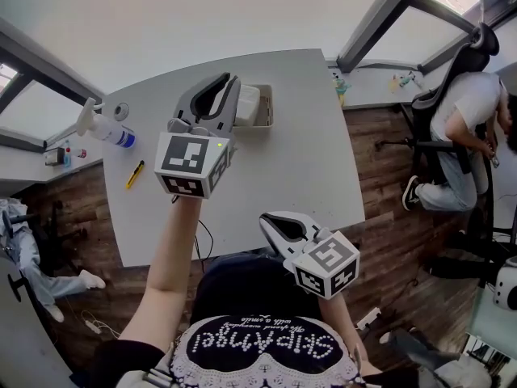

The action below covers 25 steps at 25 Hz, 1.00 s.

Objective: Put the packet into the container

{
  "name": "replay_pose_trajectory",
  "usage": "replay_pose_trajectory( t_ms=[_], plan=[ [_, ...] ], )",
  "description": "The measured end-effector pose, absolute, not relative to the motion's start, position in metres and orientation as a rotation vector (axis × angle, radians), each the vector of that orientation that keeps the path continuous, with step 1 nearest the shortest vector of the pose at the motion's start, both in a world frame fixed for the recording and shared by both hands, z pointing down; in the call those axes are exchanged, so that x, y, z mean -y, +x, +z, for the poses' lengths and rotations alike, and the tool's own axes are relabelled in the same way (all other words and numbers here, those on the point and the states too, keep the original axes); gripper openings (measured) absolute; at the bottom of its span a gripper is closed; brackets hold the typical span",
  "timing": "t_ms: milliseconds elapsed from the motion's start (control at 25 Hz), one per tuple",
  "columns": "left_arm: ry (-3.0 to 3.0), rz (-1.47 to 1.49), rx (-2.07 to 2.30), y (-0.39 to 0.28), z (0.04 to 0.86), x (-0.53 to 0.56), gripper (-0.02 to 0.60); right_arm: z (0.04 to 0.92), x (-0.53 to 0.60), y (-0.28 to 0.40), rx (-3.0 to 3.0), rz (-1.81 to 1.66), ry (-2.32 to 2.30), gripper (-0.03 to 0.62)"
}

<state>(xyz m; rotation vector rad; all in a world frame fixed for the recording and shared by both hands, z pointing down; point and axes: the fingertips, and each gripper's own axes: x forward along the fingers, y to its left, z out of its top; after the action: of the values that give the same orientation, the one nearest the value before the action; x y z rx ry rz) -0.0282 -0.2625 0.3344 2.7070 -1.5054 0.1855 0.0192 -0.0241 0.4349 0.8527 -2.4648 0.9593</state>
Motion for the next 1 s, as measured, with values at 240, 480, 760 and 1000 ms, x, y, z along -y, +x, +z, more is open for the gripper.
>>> replay_pose_trajectory(
  t_ms=[240,480,760,1000],
  plan=[
    [2.695,0.171,1.517,-0.031,0.324,0.254,0.015,0.433,0.022,0.019,2.473,0.948,0.843,0.016],
    [2.739,0.142,1.557,-0.036,0.296,0.230,0.009,0.433,0.024,0.019,2.472,0.944,0.839,0.016],
    [2.758,0.047,1.561,-0.042,0.271,0.200,0.008,0.435,0.023,0.017,2.468,0.948,0.831,0.016],
    [2.738,0.042,1.563,-0.044,0.272,0.182,0.008,0.435,0.027,0.021,2.462,0.938,0.873,0.015]
  ],
)
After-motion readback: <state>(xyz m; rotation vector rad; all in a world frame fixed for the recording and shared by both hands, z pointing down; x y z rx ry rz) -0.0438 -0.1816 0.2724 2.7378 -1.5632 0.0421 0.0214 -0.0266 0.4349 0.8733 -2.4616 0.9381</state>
